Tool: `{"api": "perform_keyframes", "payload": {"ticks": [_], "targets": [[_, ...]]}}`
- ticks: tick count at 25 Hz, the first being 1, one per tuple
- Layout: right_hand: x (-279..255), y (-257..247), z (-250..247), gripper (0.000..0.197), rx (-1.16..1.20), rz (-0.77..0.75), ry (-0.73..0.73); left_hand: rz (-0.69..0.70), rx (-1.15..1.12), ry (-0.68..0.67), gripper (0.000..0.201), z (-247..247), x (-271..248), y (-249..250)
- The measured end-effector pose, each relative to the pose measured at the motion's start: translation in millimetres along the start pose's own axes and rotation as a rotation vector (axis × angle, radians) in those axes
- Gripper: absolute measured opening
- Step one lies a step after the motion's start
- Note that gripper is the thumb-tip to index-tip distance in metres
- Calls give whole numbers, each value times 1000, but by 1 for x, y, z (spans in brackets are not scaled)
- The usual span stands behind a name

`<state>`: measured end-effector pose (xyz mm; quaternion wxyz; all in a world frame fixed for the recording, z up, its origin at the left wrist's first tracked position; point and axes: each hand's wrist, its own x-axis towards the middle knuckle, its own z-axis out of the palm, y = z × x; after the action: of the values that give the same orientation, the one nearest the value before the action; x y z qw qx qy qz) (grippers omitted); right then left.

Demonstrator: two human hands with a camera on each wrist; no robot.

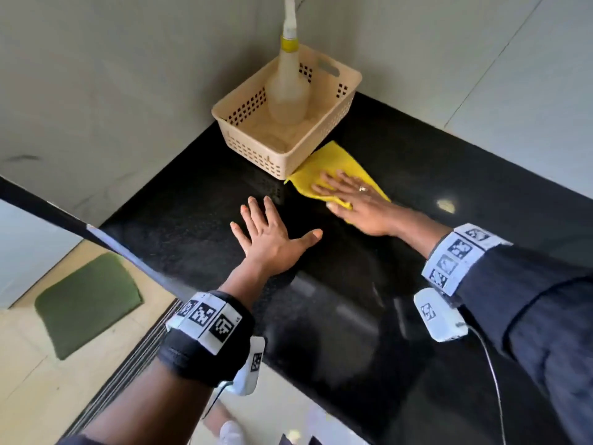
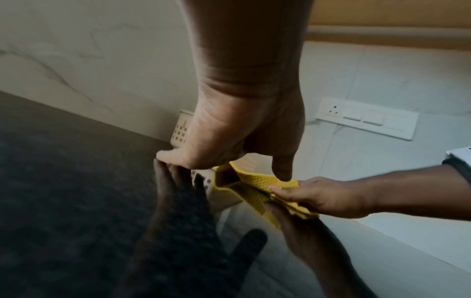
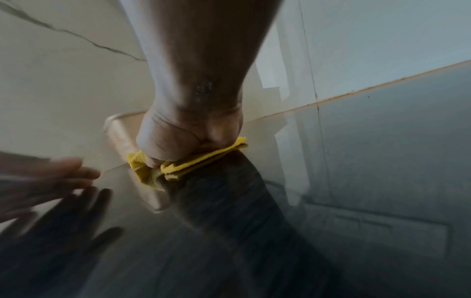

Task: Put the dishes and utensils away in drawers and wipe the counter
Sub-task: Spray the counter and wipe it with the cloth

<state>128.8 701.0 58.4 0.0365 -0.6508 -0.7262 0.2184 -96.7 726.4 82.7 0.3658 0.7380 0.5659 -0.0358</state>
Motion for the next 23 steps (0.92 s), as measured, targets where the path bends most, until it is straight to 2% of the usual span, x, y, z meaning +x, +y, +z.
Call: {"api": "perform_keyframes", "payload": {"ticks": [2,5,6,8,9,10,12,14,16,19,21,23], "targets": [[13,50,-21,51,-1,72,36,-92,31,-38,131,8,5,17],[37,108,-56,51,2,309,86,-181,97,-114,147,9,12,31],[45,112,-60,51,-12,349,97,-201,137,-129,150,8,15,34],[45,89,-48,51,-66,346,89,-237,172,-157,153,5,14,39],[35,70,-37,52,-91,269,86,-239,178,-154,153,5,13,39],[19,51,-23,53,-111,134,71,-240,185,-145,153,7,13,39],[-30,26,-9,51,-52,-183,-48,-249,186,-115,153,10,14,37],[-43,48,-18,46,102,-324,-156,-254,167,-92,152,12,13,36],[-19,96,-42,47,89,-243,-120,-244,149,-78,150,15,12,36],[23,165,-79,46,108,84,44,-204,156,13,146,17,7,36],[39,172,-82,46,101,208,67,-71,270,112,135,20,1,45],[36,154,-73,48,68,249,68,123,429,147,122,26,-5,62]]}}
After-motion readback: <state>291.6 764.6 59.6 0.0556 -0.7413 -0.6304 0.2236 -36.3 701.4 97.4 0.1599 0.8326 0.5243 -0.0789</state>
